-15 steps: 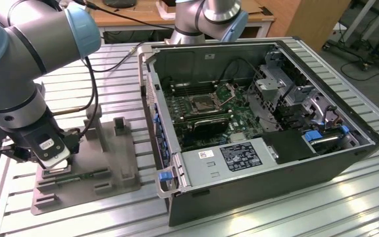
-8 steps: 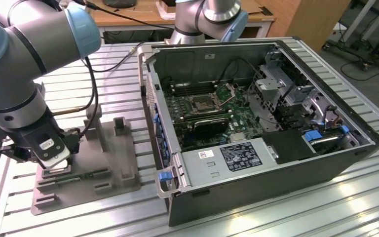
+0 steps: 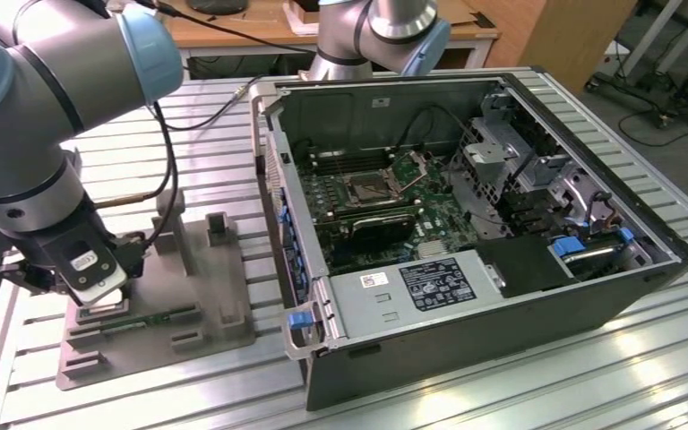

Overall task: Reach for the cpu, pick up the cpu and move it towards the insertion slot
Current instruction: 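Pick up the cpu and move it towards the insertion slot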

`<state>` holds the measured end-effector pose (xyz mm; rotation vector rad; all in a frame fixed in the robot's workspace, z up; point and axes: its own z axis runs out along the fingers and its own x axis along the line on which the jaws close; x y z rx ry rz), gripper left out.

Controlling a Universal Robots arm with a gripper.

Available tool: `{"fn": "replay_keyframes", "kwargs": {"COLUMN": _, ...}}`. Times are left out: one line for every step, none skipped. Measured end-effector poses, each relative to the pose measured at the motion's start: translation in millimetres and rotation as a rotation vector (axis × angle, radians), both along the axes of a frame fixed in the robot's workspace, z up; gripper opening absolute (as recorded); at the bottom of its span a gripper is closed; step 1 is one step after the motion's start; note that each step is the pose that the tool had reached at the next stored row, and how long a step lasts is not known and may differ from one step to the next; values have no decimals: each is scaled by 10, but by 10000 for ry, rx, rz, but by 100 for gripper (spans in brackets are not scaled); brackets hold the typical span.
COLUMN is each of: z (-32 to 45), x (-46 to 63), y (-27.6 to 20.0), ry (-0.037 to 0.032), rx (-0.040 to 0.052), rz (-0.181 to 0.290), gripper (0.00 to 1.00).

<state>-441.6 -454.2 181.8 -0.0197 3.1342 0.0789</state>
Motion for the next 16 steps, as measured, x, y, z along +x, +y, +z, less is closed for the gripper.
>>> {"fn": "replay_keyframes", "kwargs": {"z": 6, "x": 0, "y": 0, "ry": -1, "rx": 0, "rz": 0, "gripper": 55}}
{"fn": "replay_keyframes", "kwargs": {"z": 7, "x": 0, "y": 0, "ry": -1, "rx": 1, "rz": 0, "gripper": 55}}
{"fn": "replay_keyframes", "kwargs": {"z": 7, "x": 0, "y": 0, "ry": -2, "rx": 1, "rz": 0, "gripper": 55}}
{"fn": "replay_keyframes", "kwargs": {"z": 7, "x": 0, "y": 0, "ry": -2, "rx": 1, "rz": 0, "gripper": 55}}
{"fn": "replay_keyframes", "kwargs": {"z": 8, "x": 0, "y": 0, "ry": -1, "rx": 1, "rz": 0, "gripper": 55}}
{"fn": "replay_keyframes", "kwargs": {"z": 9, "x": 0, "y": 0, "ry": 0, "rx": 0, "rz": 0, "gripper": 55}}
{"fn": "replay_keyframes", "kwargs": {"z": 10, "x": 0, "y": 0, "ry": 0, "rx": 0, "rz": 1, "gripper": 55}}
{"fn": "replay_keyframes", "kwargs": {"z": 13, "x": 0, "y": 0, "ry": 1, "rx": 0, "rz": 0, "gripper": 55}}
{"fn": "replay_keyframes", "kwargs": {"z": 16, "x": 0, "y": 0, "ry": 1, "rx": -1, "rz": 0, "gripper": 55}}
{"fn": "replay_keyframes", "kwargs": {"z": 21, "x": 0, "y": 0, "ry": 2, "rx": -1, "rz": 0, "gripper": 55}}
{"fn": "replay_keyframes", "kwargs": {"z": 26, "x": 0, "y": 0, "ry": 2, "rx": -1, "rz": 0, "gripper": 55}}
{"fn": "replay_keyframes", "kwargs": {"z": 32, "x": 0, "y": 0, "ry": 1, "rx": 0, "rz": 0, "gripper": 55}}
{"fn": "replay_keyframes", "kwargs": {"z": 39, "x": 0, "y": 0, "ry": 1, "rx": -1, "rz": 0, "gripper": 55}}
{"fn": "replay_keyframes", "kwargs": {"z": 40, "x": 0, "y": 0, "ry": -1, "rx": 1, "rz": 0, "gripper": 55}}
{"fn": "replay_keyframes", "kwargs": {"z": 39, "x": 0, "y": 0, "ry": -1, "rx": 1, "rz": 0, "gripper": 55}}
{"fn": "replay_keyframes", "kwargs": {"z": 39, "x": 0, "y": 0, "ry": -3, "rx": 2, "rz": 1, "gripper": 55}}
